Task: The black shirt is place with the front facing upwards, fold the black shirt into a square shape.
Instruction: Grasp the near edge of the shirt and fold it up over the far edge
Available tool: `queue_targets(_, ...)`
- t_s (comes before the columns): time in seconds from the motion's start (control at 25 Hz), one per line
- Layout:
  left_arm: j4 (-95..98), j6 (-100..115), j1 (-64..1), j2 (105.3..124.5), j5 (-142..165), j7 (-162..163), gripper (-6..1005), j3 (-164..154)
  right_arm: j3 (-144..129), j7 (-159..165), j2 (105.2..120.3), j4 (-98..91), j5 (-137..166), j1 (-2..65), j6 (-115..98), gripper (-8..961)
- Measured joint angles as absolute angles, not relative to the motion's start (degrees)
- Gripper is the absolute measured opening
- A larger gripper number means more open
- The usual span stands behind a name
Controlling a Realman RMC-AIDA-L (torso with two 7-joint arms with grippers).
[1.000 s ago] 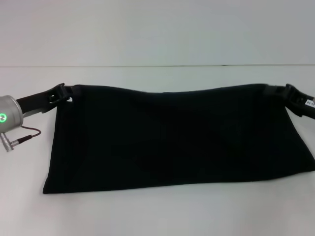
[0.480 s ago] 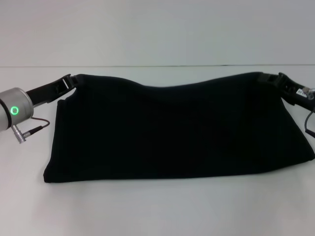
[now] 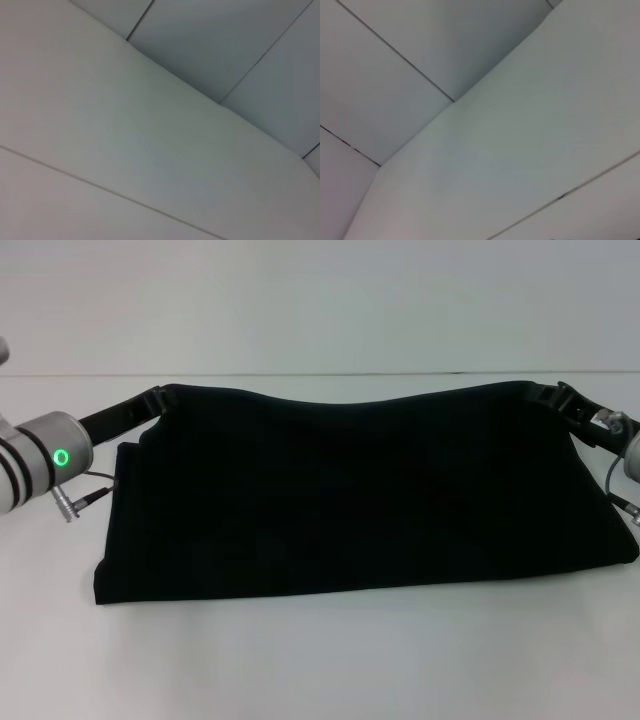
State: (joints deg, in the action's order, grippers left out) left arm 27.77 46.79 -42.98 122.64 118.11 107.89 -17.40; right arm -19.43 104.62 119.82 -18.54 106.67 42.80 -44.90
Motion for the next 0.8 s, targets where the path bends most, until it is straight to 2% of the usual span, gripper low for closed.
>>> queue_targets(0.28,26.5,41.7,-43.8,123.97,115.0,102.7,134,-17.5,-19.1,97.6,120.18,-15.8,104.7,44.9,-39.6,107)
queue_targets(0.52,23.2,40.4,-43.1,124.02,103.9,92.9,152,-17.5,-19.3,94.7,120.09,-15.0,101.1,44.8,-39.5,126)
queue_targets(0.68,23.4,40.9,-42.3,123.85,103.2,92.9,164,-17.5,-18.7,95.0,119.86,-15.0,98.9,43.5,-40.0,318)
queue_targets(0.8,23.6,44.1,-41.0,123.48,103.1,93.0,280,-17.4,-18.6,94.8,119.67,-15.5,96.1,41.6,-42.3,449)
